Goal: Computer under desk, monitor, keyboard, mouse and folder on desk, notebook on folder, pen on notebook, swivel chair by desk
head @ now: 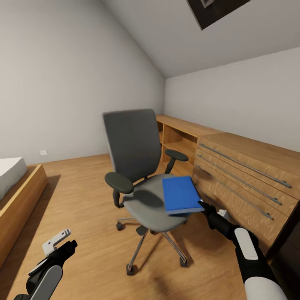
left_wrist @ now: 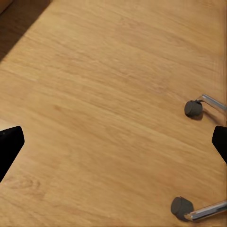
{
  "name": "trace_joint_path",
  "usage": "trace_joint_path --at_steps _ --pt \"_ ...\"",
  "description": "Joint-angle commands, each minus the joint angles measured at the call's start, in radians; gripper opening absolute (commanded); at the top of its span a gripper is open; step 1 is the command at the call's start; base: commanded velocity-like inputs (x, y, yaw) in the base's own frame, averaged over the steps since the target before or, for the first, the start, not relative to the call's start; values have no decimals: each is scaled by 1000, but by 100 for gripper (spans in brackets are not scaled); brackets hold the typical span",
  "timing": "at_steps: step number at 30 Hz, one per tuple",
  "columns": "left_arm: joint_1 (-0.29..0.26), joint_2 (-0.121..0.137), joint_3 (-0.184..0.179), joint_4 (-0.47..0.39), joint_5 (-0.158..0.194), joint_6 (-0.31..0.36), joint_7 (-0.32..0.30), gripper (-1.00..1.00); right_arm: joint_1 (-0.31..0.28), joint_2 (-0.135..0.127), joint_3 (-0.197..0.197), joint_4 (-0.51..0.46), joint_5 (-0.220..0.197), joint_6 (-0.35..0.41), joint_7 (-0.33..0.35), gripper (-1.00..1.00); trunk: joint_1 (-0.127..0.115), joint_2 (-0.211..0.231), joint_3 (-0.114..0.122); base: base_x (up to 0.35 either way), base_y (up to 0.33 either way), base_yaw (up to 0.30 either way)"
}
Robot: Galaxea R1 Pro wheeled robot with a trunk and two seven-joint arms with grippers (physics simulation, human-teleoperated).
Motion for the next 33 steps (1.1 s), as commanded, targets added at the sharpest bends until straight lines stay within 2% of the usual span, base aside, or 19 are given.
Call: trace_joint_path --at_steps 1,5,11,20,23,27,28,31,33 --pt "-1 1 -2 -1 5 3 7 100 -1 0 -3 -1 5 6 4 -100 -1 0 3 0 0 0" --pt "-1 1 -1 -1 5 2 7 100 -1 1 -3 -6 5 5 7 -100 -2 1 18 0 0 0" --pt "-1 1 -1 -1 6 2 7 100 1 3 -1 -52 9 5 45 -100 -25 43 37 -12 0 0" --pt "-1 1 0 -1 7 2 7 100 25 18 8 -131 13 2 51 -100 -60 106 65 -274 0 0" --pt "-1 1 0 -1 6 2 7 100 26 43 16 -147 14 -2 49 -100 -71 127 75 -96 0 0" --pt "-1 1 0 -1 6 2 7 100 35 105 19 -231 16 -6 47 -100 -87 155 87 -19 0 0" --pt "-1 1 0 -1 6 2 7 100 40 114 19 -248 16 -6 46 -100 -90 162 91 -7 0 0" --pt "-1 1 -1 -1 5 2 7 100 82 147 24 -341 16 -7 45 -100 -102 183 100 -3 0 0" --pt "-1 1 -1 -1 5 2 7 100 109 156 39 -402 15 -7 42 -100 -110 197 106 -1 0 0"
